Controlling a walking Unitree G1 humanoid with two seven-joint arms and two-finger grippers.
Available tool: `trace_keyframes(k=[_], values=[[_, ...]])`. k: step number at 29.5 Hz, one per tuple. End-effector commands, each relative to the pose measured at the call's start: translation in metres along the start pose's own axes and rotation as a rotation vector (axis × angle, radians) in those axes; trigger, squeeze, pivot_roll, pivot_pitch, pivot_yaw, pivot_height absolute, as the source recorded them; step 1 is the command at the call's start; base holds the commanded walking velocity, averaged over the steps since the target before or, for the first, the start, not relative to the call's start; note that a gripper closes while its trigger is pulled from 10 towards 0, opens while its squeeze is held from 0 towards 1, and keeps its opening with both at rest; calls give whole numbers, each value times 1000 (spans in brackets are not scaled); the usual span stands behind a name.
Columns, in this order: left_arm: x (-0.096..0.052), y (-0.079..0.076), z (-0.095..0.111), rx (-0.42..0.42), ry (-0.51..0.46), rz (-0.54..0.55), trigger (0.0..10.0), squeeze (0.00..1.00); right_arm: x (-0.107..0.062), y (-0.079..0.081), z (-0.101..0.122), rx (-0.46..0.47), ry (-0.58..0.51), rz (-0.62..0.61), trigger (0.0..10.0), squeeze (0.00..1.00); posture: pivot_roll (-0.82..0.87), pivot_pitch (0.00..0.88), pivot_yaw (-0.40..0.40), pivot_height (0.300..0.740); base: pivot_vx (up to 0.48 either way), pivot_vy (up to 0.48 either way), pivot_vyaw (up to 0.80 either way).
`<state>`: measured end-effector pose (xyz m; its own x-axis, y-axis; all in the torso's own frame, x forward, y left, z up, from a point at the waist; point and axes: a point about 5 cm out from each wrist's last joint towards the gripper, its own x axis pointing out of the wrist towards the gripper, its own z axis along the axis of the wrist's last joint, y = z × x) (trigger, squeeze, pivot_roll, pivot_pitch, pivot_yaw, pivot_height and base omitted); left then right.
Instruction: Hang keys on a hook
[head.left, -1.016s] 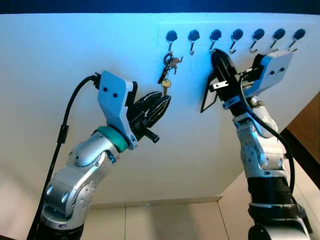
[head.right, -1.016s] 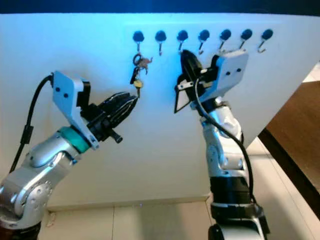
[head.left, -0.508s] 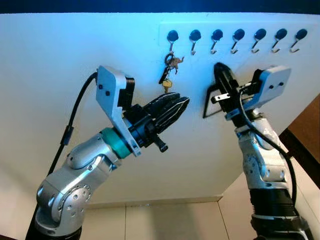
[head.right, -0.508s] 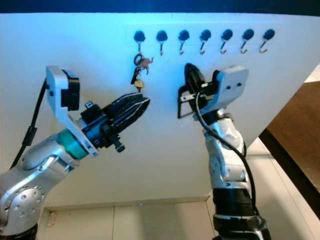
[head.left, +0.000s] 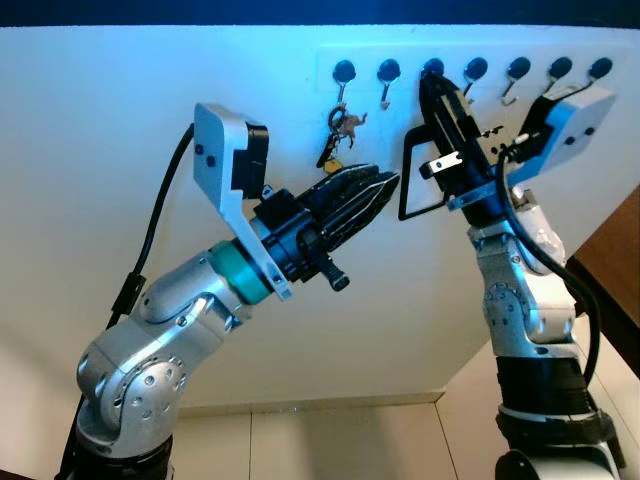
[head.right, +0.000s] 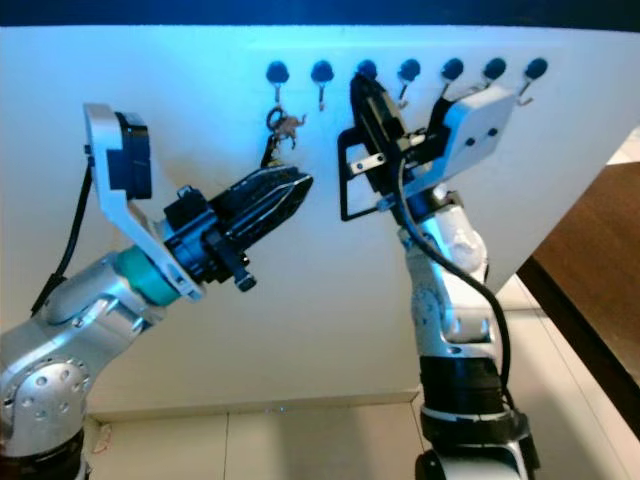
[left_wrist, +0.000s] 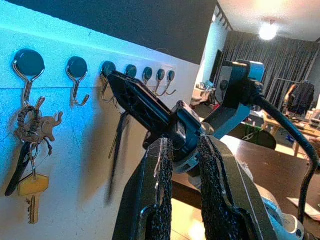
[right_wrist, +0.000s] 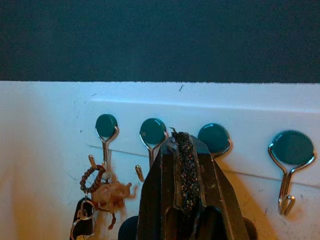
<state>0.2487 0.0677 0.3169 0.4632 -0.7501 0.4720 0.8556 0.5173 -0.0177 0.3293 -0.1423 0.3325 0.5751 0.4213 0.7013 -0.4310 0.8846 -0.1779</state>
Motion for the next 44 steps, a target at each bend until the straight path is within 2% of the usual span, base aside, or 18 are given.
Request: trace_keyframes(k=[1, 8, 17, 19, 23, 32, 34, 38, 40, 41, 44], values=[[1, -3, 1, -3, 1, -19, 10000, 0, 2, 2, 3, -3, -20, 7, 10000, 0, 87, 150, 102, 740, 0, 0, 0], [-1, -1, 1, -10, 15, -6, 10000, 0, -9, -8, -10, -13, 56, -62, 10000, 0, 84, 152, 105, 740, 0, 0, 0], [-1, 0, 0, -10, 21, 1, 10000, 0, -12, -16, -11, -30, 60, -108, 10000, 0, 83, 151, 107, 740, 0, 0, 0], [-1, 1, -1, -10, 23, 3, 10000, 0, -14, -17, -17, -34, 95, -115, 10000, 0, 82, 149, 107, 740, 0, 0, 0], [-1, 1, -1, -8, 26, 8, 10000, 0, -19, -16, -28, -40, 165, -114, 10000, 0, 84, 149, 106, 740, 0, 0, 0], [-2, 1, -1, -6, 30, 15, 10000, 0, -24, -15, -36, 10, 200, -144, 10000, 0, 85, 149, 104, 740, 0, 0, 0], [-3, 2, -2, -5, 33, 22, 10000, 0, -30, -13, -47, 77, 260, -162, 10000, 0, 84, 145, 105, 740, 0, 0, 0], [-3, 3, -2, -5, 34, 25, 10000, 0, -32, -11, -52, 103, 284, -161, 10000, 0, 83, 144, 106, 740, 0, 0, 0], [-3, 4, -3, -3, 37, 29, 10000, 0, -33, -11, -59, 244, 295, -233, 10000, 0, 85, 138, 105, 740, 0, 0, 0], [-3, 4, -3, -3, 37, 29, 10000, 0, -33, -11, -59, 244, 295, -233, 10000, 0, 85, 138, 105, 740, 0, 0, 0], [-4, 4, -3, -2, 40, 33, 10000, 0, -34, -13, -61, 378, 268, -303, 10000, 0, 86, 136, 106, 740, 0, 0, 0]])
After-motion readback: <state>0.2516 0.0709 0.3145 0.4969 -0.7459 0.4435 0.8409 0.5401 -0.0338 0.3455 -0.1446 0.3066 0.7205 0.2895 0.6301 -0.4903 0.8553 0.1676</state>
